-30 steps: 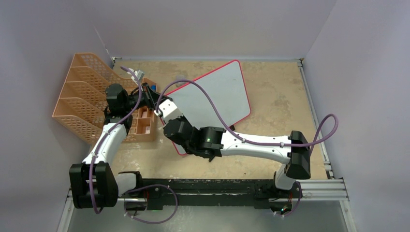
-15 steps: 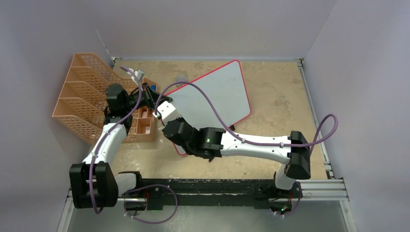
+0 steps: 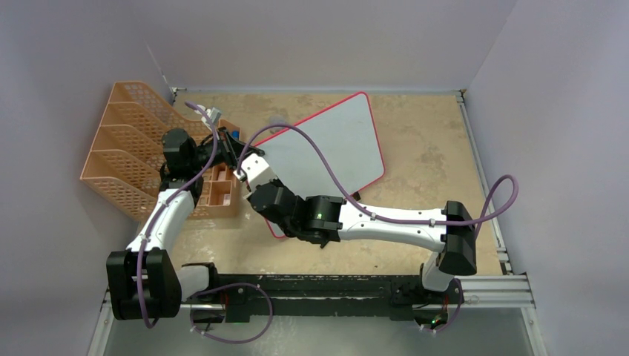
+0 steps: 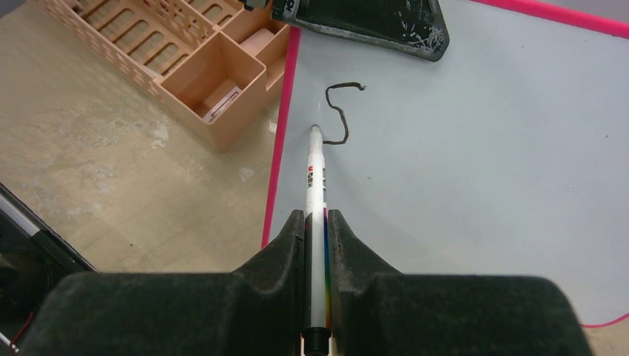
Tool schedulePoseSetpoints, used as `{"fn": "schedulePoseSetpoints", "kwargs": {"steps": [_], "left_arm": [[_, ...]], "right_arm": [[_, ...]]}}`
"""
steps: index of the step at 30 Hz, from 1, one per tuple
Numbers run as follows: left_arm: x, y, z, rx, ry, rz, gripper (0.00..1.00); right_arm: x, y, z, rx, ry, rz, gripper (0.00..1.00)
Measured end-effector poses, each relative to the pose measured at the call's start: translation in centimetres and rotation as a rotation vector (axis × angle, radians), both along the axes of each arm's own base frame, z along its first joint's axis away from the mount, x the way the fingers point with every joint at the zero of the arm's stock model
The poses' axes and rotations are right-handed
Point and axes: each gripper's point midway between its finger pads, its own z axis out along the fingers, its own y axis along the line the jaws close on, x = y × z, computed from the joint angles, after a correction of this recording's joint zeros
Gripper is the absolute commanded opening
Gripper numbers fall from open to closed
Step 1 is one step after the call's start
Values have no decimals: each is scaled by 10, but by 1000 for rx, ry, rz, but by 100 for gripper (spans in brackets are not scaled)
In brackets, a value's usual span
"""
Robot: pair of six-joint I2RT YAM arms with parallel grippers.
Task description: Write a sentence on the whiteboard
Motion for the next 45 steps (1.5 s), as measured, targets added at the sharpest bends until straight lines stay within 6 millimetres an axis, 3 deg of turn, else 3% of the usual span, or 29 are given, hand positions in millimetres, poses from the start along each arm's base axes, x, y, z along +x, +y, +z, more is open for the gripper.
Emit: {"fn": "schedulePoseSetpoints", "kwargs": {"steps": [5, 14, 32, 45], "left_arm": [[0, 0, 0, 0, -2, -2, 0], [0, 0, 0, 0, -2, -2, 0], [0, 0, 0, 0, -2, -3, 0], [0, 0, 0, 0, -2, -3, 0]], "right_arm": [[0, 0, 7, 23, -3, 1, 0], [-4, -21, 33, 89, -10, -7, 0], [10, -25, 15, 60, 10, -44, 0], [9, -20, 9, 56, 21, -28, 0]]}}
